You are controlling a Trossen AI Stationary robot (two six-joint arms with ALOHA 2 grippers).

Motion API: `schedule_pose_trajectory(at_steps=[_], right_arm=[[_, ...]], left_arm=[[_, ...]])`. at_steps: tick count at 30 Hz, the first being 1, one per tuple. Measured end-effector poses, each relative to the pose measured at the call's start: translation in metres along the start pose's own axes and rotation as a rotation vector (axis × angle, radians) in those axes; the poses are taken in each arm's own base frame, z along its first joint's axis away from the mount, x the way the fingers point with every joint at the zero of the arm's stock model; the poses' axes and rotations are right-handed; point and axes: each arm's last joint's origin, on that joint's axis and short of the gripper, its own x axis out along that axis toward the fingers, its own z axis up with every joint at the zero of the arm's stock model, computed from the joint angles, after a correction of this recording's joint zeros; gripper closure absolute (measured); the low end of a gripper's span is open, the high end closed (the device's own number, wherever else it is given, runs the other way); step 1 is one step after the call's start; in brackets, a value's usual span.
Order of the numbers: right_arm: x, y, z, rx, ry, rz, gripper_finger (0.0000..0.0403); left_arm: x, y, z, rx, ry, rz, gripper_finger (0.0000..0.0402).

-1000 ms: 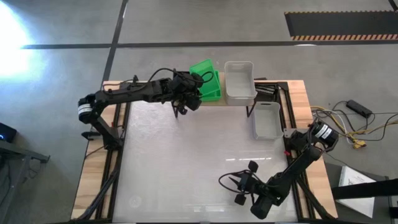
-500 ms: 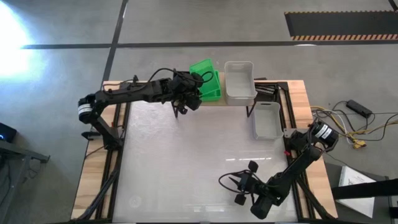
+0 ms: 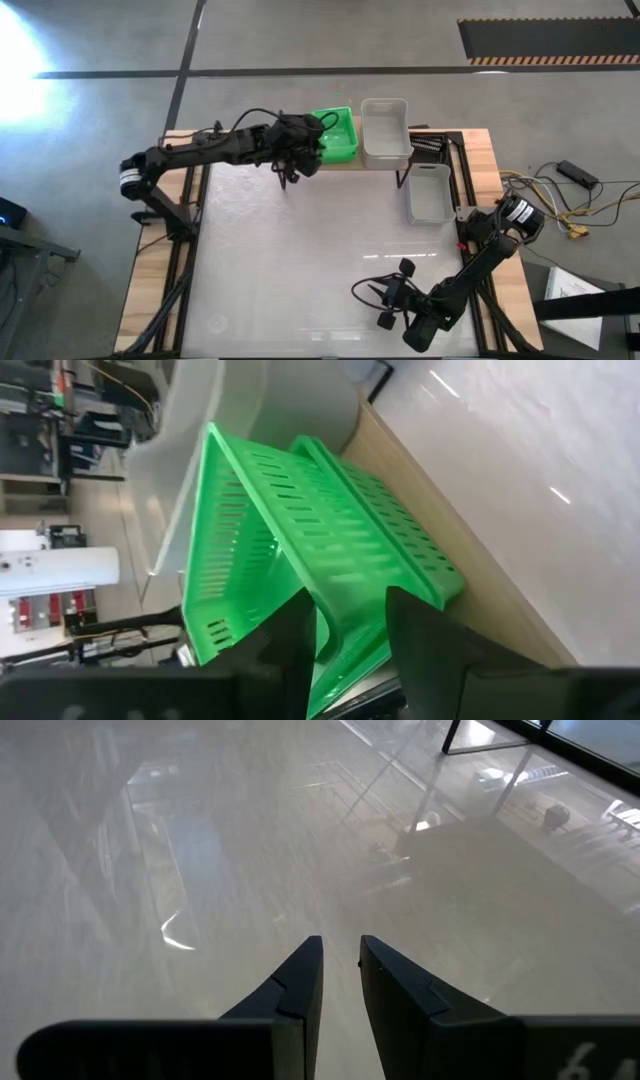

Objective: Stack baskets on shelf by color
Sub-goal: Stack the green bin on top of the green bin on the shelf

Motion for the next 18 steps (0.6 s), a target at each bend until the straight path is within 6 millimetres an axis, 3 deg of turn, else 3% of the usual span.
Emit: schedule_pose_trajectory(at_steps=[9,18], right_arm=[[0.000,0.000,0.000,-0.003,0.000,0.000,0.0339],[0.000,0.000,0.000,-0.001,0.000,0.000,0.0339]], left_arm=[[-0.024,0.007,0.009,-0.142,-0.062,0.070,0.0297],[-0.005,-0.004,0.005,-0.007,0.013,0.084,0.0297]])
